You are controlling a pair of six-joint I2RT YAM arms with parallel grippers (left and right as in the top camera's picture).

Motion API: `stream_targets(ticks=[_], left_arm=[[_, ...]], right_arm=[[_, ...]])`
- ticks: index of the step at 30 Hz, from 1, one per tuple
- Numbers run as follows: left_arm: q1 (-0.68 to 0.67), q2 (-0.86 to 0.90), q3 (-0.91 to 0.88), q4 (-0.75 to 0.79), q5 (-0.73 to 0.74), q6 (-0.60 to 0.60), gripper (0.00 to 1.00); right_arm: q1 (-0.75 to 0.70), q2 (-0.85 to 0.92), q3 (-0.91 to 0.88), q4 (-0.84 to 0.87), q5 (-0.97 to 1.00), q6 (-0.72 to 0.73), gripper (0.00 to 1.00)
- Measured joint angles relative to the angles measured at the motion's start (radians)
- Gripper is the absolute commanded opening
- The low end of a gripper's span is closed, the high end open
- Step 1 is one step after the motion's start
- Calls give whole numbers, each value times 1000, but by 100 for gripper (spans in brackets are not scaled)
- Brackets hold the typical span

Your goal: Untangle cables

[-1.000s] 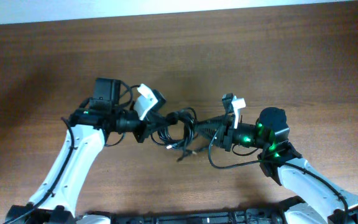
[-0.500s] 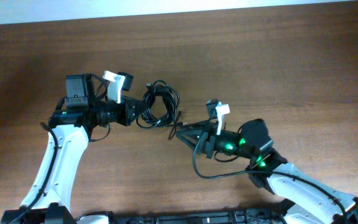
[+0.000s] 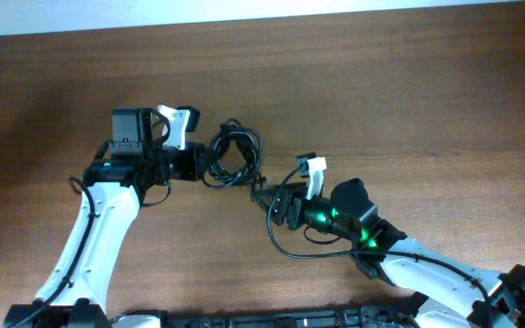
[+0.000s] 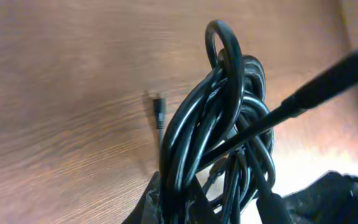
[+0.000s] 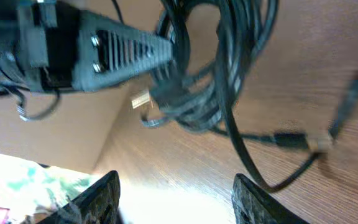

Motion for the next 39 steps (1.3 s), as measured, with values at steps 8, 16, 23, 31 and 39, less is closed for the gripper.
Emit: stream_targets(ticks=[8,16,23,31,39], left_arm=[[0,0,0,14,-94,-228,0],[-18,0,0,15,-106,-142,0],[-229,0,0,85,-192,-119,0],[-264,-2,0,85,-240,-119,0],[-276,-54,0,85,-345,-55,0]], right_arm=[[0,1,0,-14,11,-58,54],[0,10,-3,142,14,-34,56],[0,10,-2,99,21,23,41],[0,10,-2,84,114,84,71],[0,10,-2,53,148,412,45]])
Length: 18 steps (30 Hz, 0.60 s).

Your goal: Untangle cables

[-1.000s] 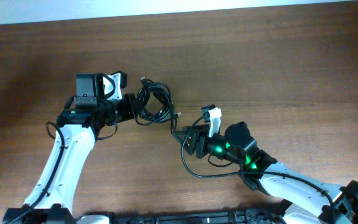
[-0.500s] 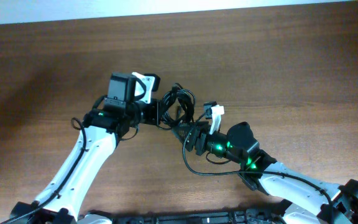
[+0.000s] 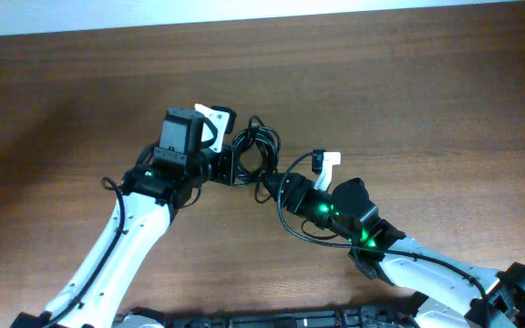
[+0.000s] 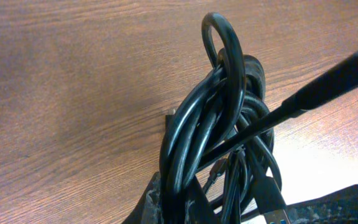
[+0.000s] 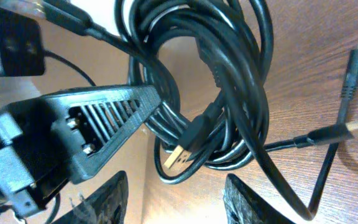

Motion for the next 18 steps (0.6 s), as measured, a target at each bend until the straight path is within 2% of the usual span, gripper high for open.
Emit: stream_targets(ticks=[2,3,5,8,11,13,15,18], left_arm=[[-41,-23,0,4,-33,8,0],[-60,-25,0,5,-52,10,0],[-116,-25,0,6,-98,13,0],[-163,-25,0,3,-250,13,0],[-163,-31,0,-19,-384,14,0],[-163,-55,0,-19,-380,14,0],[-163,-77,0,-19,-310,14,0],[-163,-83,0,-19,-280,32,0]], right_arm=[[0,0,0,0,0,52,41],[0,0,0,0,0,67,26],[0,0,0,0,0,98,4],[-27,0,0,0,-13,121,4],[-126,0,0,-23,-41,101,4],[-180,0,0,-40,-39,53,4],[-192,0,0,-42,-37,9,5],[-192,0,0,-41,-53,-38,25]])
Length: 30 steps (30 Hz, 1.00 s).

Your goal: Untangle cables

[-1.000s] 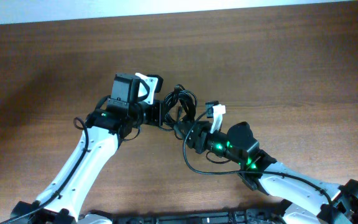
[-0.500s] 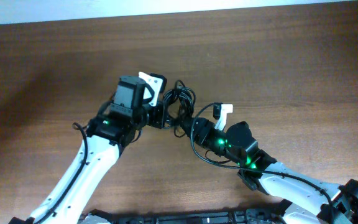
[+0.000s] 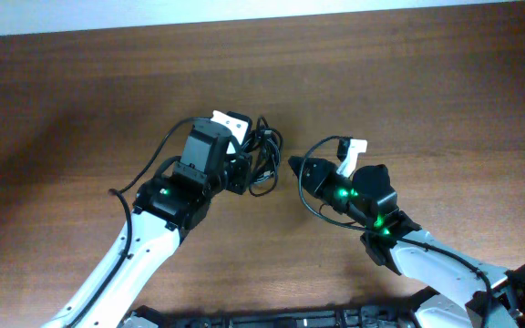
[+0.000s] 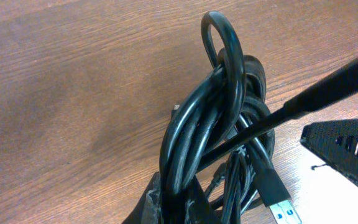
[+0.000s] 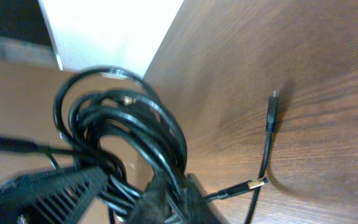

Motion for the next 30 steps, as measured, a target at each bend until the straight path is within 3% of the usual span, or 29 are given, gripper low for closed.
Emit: stream_targets(ticks=[3,7,10,12,19,21,23,24,26,28,29,30], left_arm=[[0,0,0,0,-24,16,0],[-2,0,0,1,-35,60,0],[-35,0,0,0,-39,60,0],[-75,2,0,0,-39,60,0],[-106,13,0,3,-39,60,0],[-106,14,0,-7,37,101,0],[-106,14,0,-5,223,173,0],[-104,14,0,-4,293,195,0],[-101,16,0,-13,378,221,0],[-77,18,0,-19,393,228,0],[-52,18,0,-23,391,232,0],[2,17,0,-32,380,235,0]], right_arm=[[0,0,0,0,-93,-33,34],[4,0,0,1,-188,-37,32],[55,0,0,1,-182,-39,22],[81,0,0,5,-154,-17,5],[84,0,0,5,-82,21,4],[85,0,0,-2,27,21,4],[87,0,0,0,115,21,4],[88,0,0,-1,135,21,6],[98,0,0,-10,162,22,21],[103,0,0,-4,165,21,30],[104,0,0,5,163,22,45],[103,0,2,16,165,23,52]])
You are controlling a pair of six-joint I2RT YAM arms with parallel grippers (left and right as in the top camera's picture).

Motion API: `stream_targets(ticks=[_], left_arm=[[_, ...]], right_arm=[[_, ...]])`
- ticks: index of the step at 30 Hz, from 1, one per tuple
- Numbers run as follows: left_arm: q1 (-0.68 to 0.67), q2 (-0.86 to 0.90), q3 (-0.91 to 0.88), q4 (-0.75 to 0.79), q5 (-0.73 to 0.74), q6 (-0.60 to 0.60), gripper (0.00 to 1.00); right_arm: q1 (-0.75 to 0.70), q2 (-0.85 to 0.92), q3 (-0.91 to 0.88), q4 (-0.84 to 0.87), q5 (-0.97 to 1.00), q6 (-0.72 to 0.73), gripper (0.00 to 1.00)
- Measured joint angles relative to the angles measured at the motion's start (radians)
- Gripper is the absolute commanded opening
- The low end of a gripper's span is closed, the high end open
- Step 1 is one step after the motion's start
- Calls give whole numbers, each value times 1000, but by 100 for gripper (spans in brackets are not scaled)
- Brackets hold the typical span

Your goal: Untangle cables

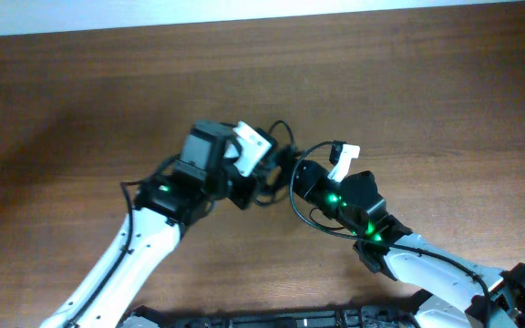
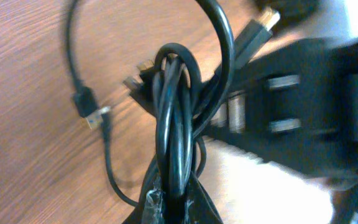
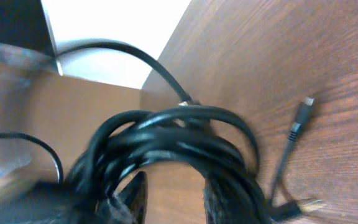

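Note:
A tangled bundle of black cables [image 1: 276, 169] hangs between my two grippers above the wooden table [image 1: 80, 100]. My left gripper [image 2: 173, 202] is shut on the bundle's [image 2: 176, 118] lower loops, with its coils rising straight up from the fingers. My right gripper [image 3: 173, 199] is open and pressed close to the bundle [image 3: 166, 137], bare wood showing in its gap. In the overhead view the left gripper [image 1: 249, 187] and right gripper [image 1: 292, 175] almost touch. A loose USB plug [image 2: 89, 111] lies on the wood.
A thin cable end with a small connector [image 3: 300, 121] and a gold plug [image 3: 303, 204] trail on the table beside the bundle. A black strand [image 1: 313, 219] loops under the right arm. The table's far edge [image 1: 262, 20] meets a white wall.
My left gripper has turned and shifted right with the bundle. My right gripper, which looked shut on a strand a little apart from the bundle, is now open and right against it.
The left gripper held the bundle at the table's left-middle while the right gripper stood open beside it. Both then shifted right and farther back. The right gripper later looked shut on a strand, apart from the bundle. Now it is open again at the bundle.

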Motion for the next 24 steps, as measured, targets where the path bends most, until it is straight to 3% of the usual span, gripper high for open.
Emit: stream_targets(ticks=[3,6,8,13,14,15,17,18,19,20,22,24], left_arm=[[168,0,0,-12,-22,-27,0],[317,0,0,-11,-24,-63,0],[343,0,0,-14,53,-43,0],[345,0,1,-107,381,122,0],[345,-2,1,-146,409,142,0],[345,-2,1,-187,441,166,0],[345,-2,1,-197,499,178,0],[345,-2,1,-198,526,184,0],[345,-2,1,-198,539,185,5],[346,-2,1,-197,546,185,30],[348,-2,1,-195,549,187,57],[348,-6,1,-192,538,156,57]], right_arm=[[-14,0,1,14,20,-1,65],[-16,0,1,90,-6,-47,86],[-16,0,1,102,-77,-214,89],[-16,0,1,97,-186,-449,88],[-16,0,1,93,-192,-484,82],[-16,0,1,79,-196,-520,56],[-16,0,1,64,-210,-543,22],[-16,0,1,68,-223,-554,10],[-16,0,1,70,-233,-555,4],[-16,0,1,69,-241,-562,4],[-16,0,1,71,-240,-556,4],[-16,1,1,60,-198,-474,4]])
